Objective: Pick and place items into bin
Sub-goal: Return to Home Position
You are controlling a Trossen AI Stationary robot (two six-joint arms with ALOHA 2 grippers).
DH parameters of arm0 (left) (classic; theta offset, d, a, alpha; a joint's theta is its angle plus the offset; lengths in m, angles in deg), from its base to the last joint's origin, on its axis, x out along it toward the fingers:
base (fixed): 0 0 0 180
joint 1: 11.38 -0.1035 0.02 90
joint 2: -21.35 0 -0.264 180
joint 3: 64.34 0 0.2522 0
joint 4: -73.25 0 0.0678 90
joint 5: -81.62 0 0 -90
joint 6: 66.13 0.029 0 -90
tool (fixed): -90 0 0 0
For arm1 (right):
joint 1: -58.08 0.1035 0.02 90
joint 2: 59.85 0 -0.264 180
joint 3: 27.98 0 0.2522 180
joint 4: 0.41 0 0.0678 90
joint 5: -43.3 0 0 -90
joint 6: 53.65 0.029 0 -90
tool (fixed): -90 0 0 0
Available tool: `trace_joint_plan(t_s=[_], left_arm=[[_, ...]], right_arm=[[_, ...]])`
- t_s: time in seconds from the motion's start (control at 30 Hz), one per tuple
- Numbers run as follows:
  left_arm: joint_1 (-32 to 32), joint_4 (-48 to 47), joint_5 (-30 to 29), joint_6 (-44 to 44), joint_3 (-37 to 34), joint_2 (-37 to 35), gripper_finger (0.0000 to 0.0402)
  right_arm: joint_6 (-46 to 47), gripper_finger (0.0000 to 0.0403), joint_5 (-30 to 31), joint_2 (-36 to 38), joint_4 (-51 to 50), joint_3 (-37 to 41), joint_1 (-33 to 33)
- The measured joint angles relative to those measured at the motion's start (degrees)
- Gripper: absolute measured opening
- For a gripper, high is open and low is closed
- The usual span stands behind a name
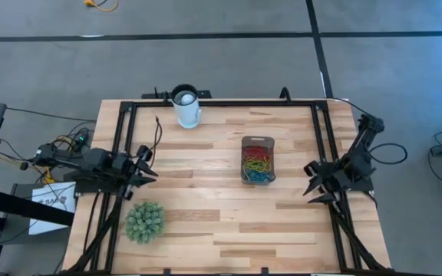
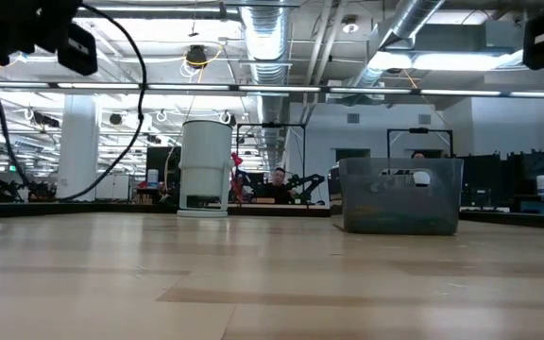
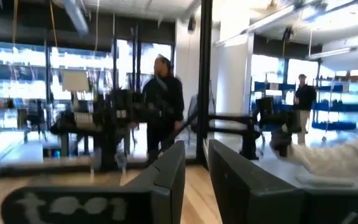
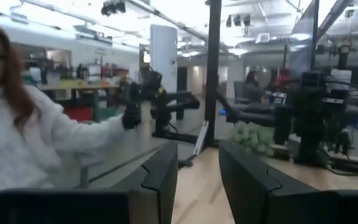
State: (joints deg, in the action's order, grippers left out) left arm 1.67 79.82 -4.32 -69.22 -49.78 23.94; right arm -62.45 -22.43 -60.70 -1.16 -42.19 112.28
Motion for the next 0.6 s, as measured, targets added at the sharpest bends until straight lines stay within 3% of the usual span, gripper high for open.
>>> trace_joint_plan(t_s=[0.13, 0.4, 0.6], left_arm=[[0.0, -3.6, -0.3, -1.4, -0.2, 0.0, 0.0061], [0.0, -8.2, 1.5, -2.4, -0.2, 0.0, 0.0061], [0.0, -17.8, -1.4, -7.4, -0.2, 0.0, 0.0061]], right_arm=[[0.1, 0.0113, -0.9, 0.0, -2.1, 0.0, -3.7], [3.4, 0.0113, 10.6, -0.3, -8.7, 0.0, -11.4], [8.8, 0.0113, 10.9, -1.4, -8.9, 0.0, -15.3]])
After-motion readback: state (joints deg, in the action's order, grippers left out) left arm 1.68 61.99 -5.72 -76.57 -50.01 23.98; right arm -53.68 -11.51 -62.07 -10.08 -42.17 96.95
